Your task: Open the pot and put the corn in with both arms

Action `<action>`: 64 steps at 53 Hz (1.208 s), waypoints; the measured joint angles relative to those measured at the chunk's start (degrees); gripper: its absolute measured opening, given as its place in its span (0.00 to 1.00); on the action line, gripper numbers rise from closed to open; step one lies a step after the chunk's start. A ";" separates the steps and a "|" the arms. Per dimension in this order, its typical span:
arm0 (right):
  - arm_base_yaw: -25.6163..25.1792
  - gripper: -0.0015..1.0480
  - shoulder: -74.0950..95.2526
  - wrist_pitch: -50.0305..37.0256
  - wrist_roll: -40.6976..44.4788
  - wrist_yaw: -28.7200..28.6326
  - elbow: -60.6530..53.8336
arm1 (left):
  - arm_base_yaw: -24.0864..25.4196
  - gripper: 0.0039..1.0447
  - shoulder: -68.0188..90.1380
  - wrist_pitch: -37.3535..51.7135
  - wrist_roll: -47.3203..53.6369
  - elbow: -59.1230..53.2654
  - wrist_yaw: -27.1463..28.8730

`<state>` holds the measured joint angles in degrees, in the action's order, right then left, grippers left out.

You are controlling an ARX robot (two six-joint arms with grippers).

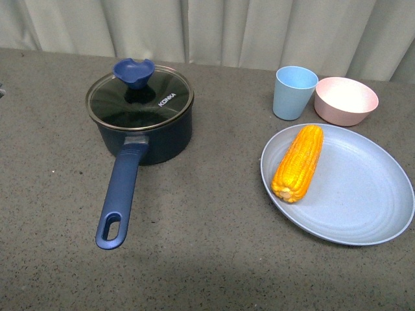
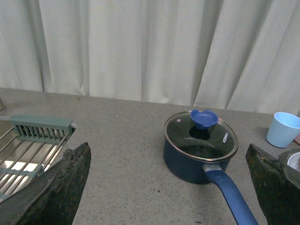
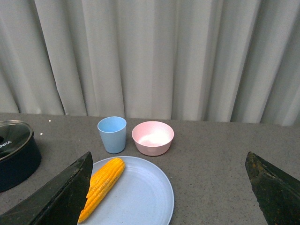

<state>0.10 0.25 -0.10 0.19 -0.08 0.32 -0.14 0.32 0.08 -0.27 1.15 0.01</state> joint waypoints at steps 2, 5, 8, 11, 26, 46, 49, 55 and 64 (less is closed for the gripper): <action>0.00 0.91 0.00 0.00 0.00 0.00 0.00 | 0.00 0.94 0.00 0.00 0.00 0.00 0.00; 0.00 0.91 0.00 0.00 0.00 0.00 0.00 | 0.00 0.94 0.00 0.00 0.00 0.00 0.00; 0.00 0.91 0.00 0.00 0.00 0.00 0.00 | 0.00 0.94 0.00 0.00 0.00 0.00 0.00; 0.00 0.91 0.00 0.00 0.00 0.00 0.00 | 0.00 0.94 0.00 0.00 0.00 0.00 0.00; 0.00 0.91 0.00 0.00 0.00 0.00 0.00 | 0.00 0.94 0.00 0.00 0.00 0.00 0.00; 0.00 0.91 0.00 0.00 0.00 0.00 0.00 | 0.00 0.94 0.00 0.00 0.00 0.00 0.00; 0.00 0.91 0.00 0.00 0.00 0.00 0.00 | 0.00 0.94 0.00 0.00 0.00 0.00 0.00; 0.00 0.91 0.00 0.00 0.00 0.00 0.00 | 0.00 0.94 0.00 0.00 0.00 0.00 0.00; 0.00 0.91 0.00 0.00 0.00 0.00 0.00 | 0.00 0.94 0.00 0.00 0.00 0.00 0.00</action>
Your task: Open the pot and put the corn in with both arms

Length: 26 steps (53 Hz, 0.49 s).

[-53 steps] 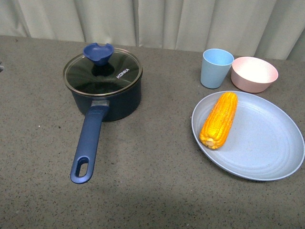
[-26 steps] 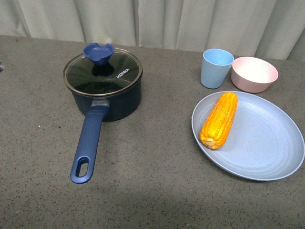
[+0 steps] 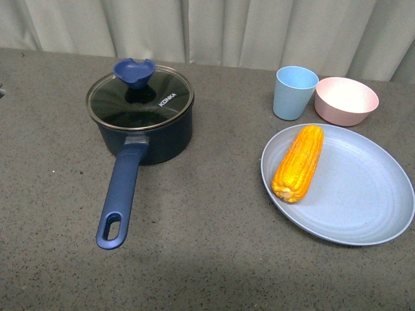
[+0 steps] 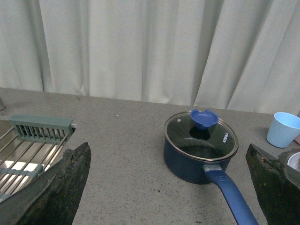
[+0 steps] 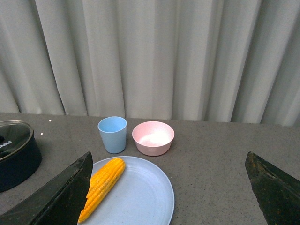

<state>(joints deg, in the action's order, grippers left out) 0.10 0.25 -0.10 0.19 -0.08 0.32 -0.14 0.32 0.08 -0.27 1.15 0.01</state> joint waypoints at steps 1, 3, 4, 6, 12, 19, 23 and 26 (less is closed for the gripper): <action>0.00 0.91 0.00 0.00 0.00 0.00 0.00 | 0.00 0.94 0.00 0.00 0.00 0.00 0.00; 0.00 0.91 0.00 0.00 0.00 0.00 0.00 | 0.00 0.94 0.00 0.00 0.00 0.00 0.00; 0.00 0.91 0.00 0.00 0.00 0.00 0.00 | 0.00 0.94 0.00 0.00 0.00 0.00 0.00; 0.00 0.91 0.00 0.00 0.00 0.00 0.00 | 0.00 0.94 0.00 0.00 0.00 0.00 0.00; 0.00 0.91 0.00 0.00 0.00 0.00 0.00 | 0.00 0.94 0.00 0.00 0.00 0.00 0.00; 0.00 0.91 0.00 0.00 0.00 0.00 0.00 | 0.00 0.94 0.00 0.00 0.00 0.00 0.00; 0.00 0.91 0.00 0.00 0.00 0.00 0.00 | 0.00 0.94 0.00 0.00 0.00 0.00 0.00; 0.00 0.91 0.00 0.00 0.00 0.00 0.00 | 0.00 0.94 0.00 0.00 0.00 0.00 0.00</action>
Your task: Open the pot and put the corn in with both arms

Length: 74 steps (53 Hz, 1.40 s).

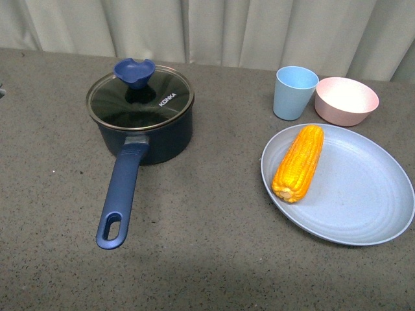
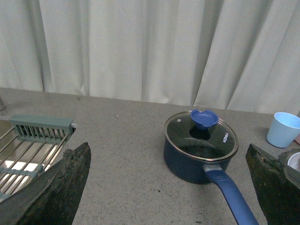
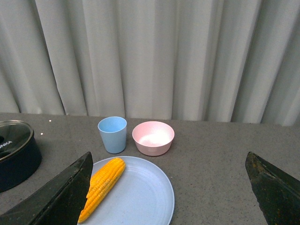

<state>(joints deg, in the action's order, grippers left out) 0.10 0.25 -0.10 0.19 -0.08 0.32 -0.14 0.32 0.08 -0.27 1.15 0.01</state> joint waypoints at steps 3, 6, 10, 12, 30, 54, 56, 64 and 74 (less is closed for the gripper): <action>0.00 0.91 0.00 0.00 0.00 0.00 0.00 | 0.00 0.94 0.00 0.00 0.00 0.00 0.00; 0.00 0.91 0.00 0.00 0.00 0.00 0.00 | -0.46 0.94 0.15 -0.33 -0.20 0.04 1.11; 0.00 0.91 0.00 0.00 0.00 0.00 0.00 | -2.27 0.94 3.19 -1.20 -1.18 0.09 9.99; 0.00 0.91 -0.02 0.00 0.00 0.04 0.00 | -2.51 0.94 5.66 -0.50 -1.38 0.11 11.54; 0.00 0.91 0.00 0.00 0.00 0.00 0.00 | -14.16 0.94 62.77 46.31 -5.88 11.50 5.86; 0.00 0.91 0.00 0.00 0.00 0.00 0.00 | -19.91 0.94 101.66 52.57 -3.76 37.16 1.53; 0.00 0.91 0.00 0.00 0.00 0.00 0.00 | -19.82 0.94 102.99 52.41 -3.50 38.29 1.92; 0.00 0.91 0.00 0.00 0.00 0.00 0.00 | -19.08 0.94 108.43 52.11 -2.08 43.17 3.39; 0.00 0.91 0.00 0.00 0.00 0.00 0.00 | -17.68 0.94 113.07 51.43 0.04 46.64 3.37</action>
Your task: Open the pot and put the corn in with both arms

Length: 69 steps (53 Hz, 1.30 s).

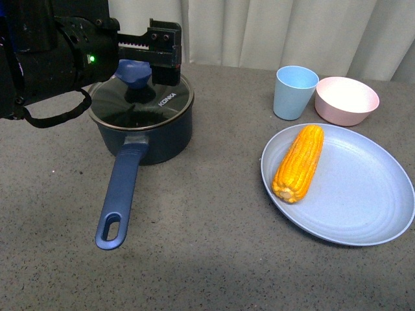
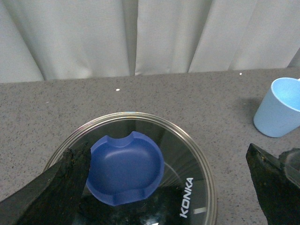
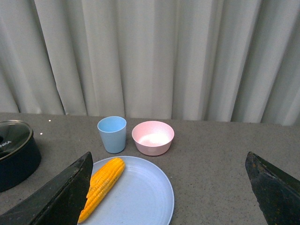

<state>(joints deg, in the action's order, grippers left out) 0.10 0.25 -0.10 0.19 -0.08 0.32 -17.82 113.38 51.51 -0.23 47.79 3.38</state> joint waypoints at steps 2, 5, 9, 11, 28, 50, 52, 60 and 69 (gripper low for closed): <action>0.00 0.91 0.00 0.00 0.00 0.00 0.00 | 0.24 0.94 0.76 -0.28 0.31 0.59 0.00; 0.00 0.91 0.00 0.00 0.00 0.00 0.00 | 0.57 0.94 2.05 -0.44 0.79 1.64 -0.07; 0.00 0.91 0.00 0.00 0.00 0.00 0.00 | 1.07 0.94 3.78 -0.81 1.51 3.26 0.09; 0.00 0.91 0.00 0.00 0.00 0.00 0.00 | 1.29 0.94 4.48 -1.03 1.60 3.96 0.09; 0.00 0.91 0.00 0.00 0.00 0.00 0.00 | 2.23 0.94 10.03 -4.72 -0.20 9.92 0.94; 0.00 0.91 0.00 0.00 0.00 0.00 0.00 | 2.62 0.91 11.76 -4.59 0.00 10.58 0.46; 0.00 0.91 0.00 0.00 0.00 0.00 0.00 | 2.64 0.82 11.76 -4.59 -0.02 10.58 0.46; 0.00 0.91 0.00 0.00 0.00 0.00 0.00 | 2.71 0.62 11.76 -4.59 0.24 10.58 0.50; 0.00 0.91 0.00 0.00 0.00 0.00 0.00 | 2.73 0.61 11.74 -4.55 0.28 10.58 0.48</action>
<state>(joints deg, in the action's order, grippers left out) 0.10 0.25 -0.10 0.19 -0.08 0.32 -15.09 125.12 46.96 0.05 58.37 3.86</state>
